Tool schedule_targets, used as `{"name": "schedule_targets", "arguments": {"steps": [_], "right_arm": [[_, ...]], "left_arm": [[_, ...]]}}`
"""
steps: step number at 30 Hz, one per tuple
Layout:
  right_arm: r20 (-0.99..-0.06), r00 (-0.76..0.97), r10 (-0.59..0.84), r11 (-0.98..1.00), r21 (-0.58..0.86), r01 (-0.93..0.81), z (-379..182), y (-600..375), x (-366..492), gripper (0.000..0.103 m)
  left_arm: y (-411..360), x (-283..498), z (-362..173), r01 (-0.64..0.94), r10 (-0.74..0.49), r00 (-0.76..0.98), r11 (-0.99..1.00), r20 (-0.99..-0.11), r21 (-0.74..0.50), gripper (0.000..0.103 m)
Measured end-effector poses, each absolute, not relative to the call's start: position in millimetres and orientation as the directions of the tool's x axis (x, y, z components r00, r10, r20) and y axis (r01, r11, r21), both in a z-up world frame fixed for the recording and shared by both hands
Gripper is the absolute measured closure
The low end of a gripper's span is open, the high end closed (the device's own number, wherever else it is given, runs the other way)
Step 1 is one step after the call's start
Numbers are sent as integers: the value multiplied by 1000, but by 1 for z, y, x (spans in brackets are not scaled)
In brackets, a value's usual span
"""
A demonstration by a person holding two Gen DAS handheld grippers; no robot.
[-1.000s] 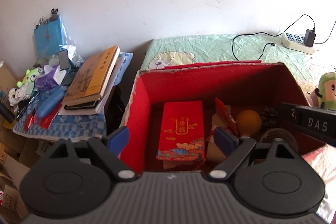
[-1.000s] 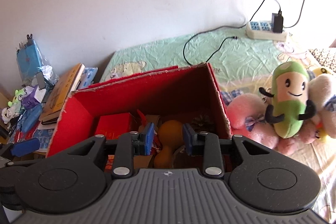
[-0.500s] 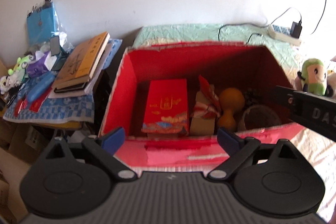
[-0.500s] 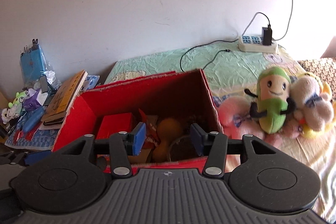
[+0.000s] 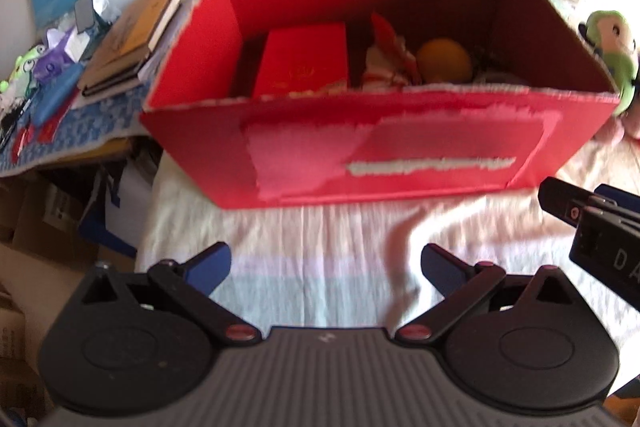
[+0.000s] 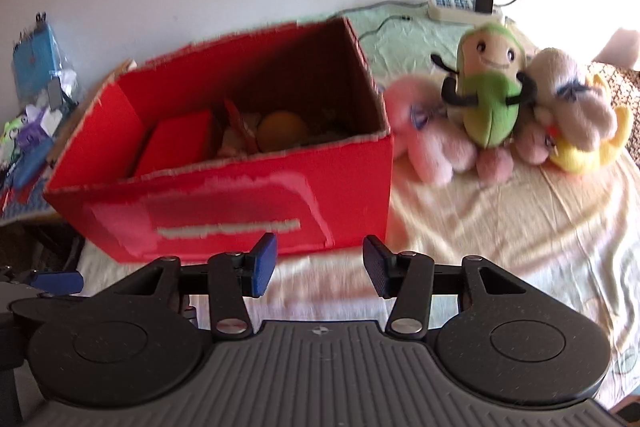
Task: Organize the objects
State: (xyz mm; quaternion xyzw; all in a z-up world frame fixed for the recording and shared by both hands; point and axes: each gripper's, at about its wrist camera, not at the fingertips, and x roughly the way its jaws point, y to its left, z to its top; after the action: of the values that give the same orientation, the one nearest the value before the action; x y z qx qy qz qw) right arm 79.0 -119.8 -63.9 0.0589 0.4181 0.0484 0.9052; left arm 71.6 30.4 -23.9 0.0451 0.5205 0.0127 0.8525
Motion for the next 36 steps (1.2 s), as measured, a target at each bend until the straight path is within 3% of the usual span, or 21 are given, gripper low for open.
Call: {"name": "schedule_targets", "arguments": {"steps": [3,23,36], "right_arm": [[-758,637,137,989,144,-42,-67,-118,76,45],[-751,648,126,991,132,-39,-61,-110,69,42],[-694,701,163,986,147,-85,-31,-102,87,42]], "left_arm": [[29,69,-25,35,69,450,995,-891,95,3],[26,70,-23,95,28,434,992,-901,77,2],[38,79,20,29,113,569,987,-814,158,2]]}}
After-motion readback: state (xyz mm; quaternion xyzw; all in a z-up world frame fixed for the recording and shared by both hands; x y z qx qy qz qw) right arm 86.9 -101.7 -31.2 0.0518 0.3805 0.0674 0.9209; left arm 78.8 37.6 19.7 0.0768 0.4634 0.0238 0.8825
